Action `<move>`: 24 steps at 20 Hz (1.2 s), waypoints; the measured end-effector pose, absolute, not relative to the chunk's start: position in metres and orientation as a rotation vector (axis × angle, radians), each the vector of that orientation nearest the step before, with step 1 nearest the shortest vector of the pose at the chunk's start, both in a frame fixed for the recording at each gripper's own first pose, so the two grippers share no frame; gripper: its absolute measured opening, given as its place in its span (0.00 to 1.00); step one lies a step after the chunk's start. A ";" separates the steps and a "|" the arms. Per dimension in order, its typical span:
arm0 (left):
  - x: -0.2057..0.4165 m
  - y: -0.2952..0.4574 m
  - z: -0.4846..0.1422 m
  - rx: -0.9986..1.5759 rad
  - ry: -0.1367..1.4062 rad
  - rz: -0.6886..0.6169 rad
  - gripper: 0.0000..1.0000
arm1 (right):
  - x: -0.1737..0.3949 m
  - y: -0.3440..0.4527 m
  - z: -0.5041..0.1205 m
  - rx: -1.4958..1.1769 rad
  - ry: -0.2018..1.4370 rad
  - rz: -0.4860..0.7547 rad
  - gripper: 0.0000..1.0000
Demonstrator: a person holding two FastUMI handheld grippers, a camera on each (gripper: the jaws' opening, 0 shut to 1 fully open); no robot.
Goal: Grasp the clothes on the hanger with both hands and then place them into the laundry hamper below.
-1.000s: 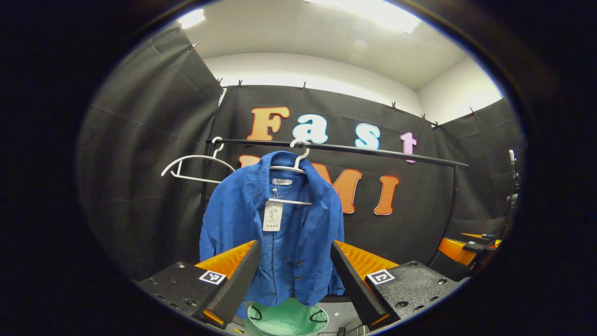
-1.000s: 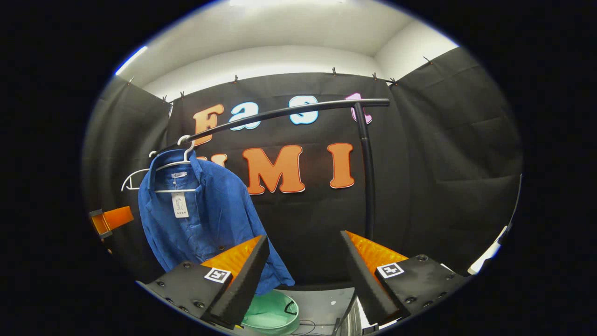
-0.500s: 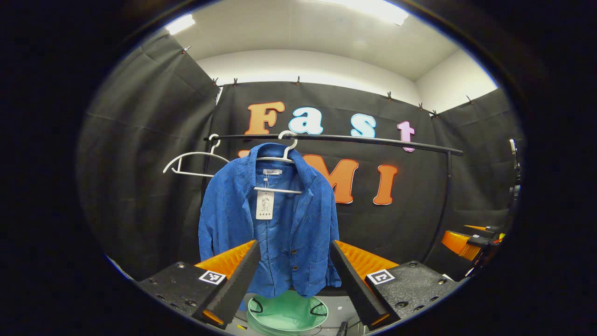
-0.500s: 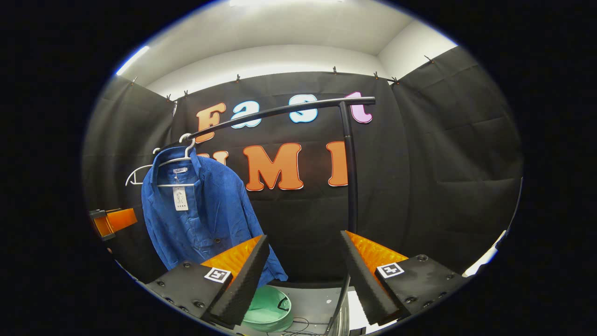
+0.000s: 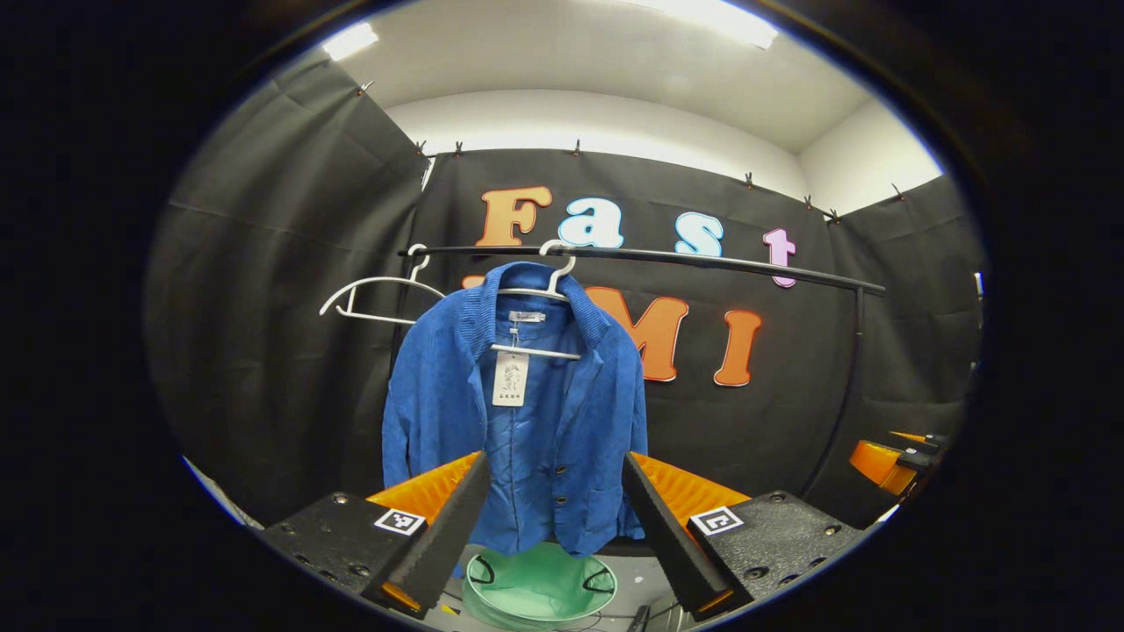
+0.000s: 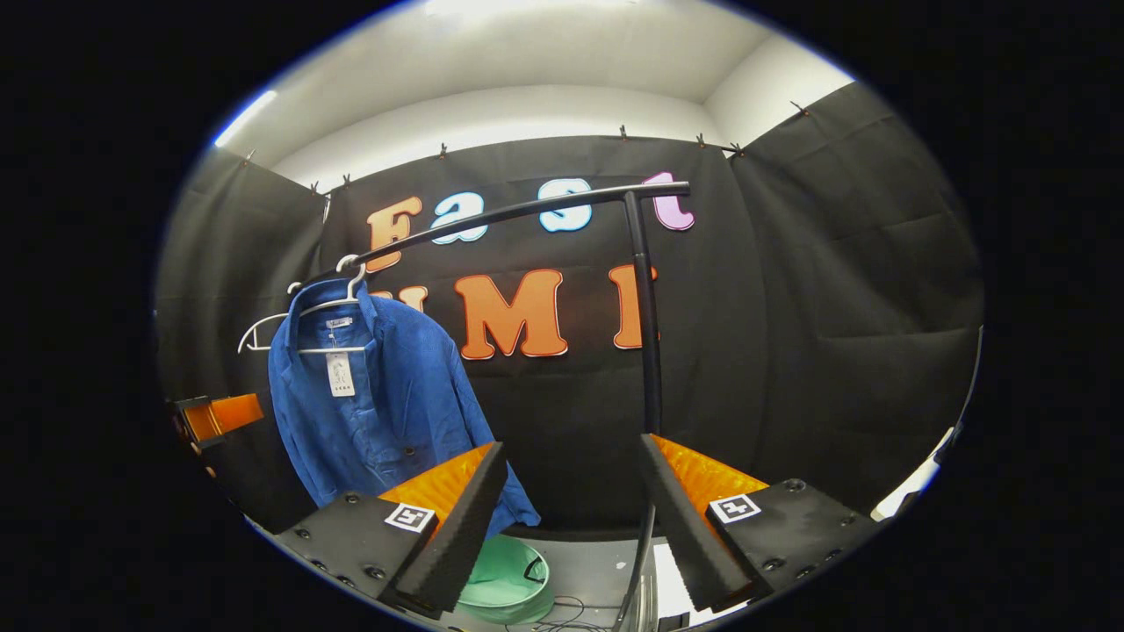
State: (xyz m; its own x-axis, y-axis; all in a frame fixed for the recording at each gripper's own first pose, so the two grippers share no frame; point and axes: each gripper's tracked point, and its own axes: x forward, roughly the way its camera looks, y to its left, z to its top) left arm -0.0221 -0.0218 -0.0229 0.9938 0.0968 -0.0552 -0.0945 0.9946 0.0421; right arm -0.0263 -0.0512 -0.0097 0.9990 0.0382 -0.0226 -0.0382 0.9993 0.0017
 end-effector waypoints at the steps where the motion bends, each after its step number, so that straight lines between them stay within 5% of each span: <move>1: -0.020 -0.016 -0.023 0.051 0.058 0.109 0.92 | -0.024 -0.048 -0.012 0.005 0.031 0.043 0.98; 11: 0.035 0.052 -0.032 0.030 0.079 0.190 0.98 | 0.011 0.008 -0.019 0.006 0.046 0.057 0.98; 12: 0.042 0.057 -0.031 0.040 0.076 0.186 0.99 | 0.015 0.015 -0.021 0.014 0.048 0.057 0.89; 20: 0.107 0.084 -0.038 0.041 0.075 0.112 0.92 | 0.058 0.087 -0.035 0.040 0.066 0.079 0.89; 24: 0.137 0.094 -0.050 0.069 0.094 0.071 0.95 | 0.076 0.127 -0.040 0.053 0.065 0.107 0.98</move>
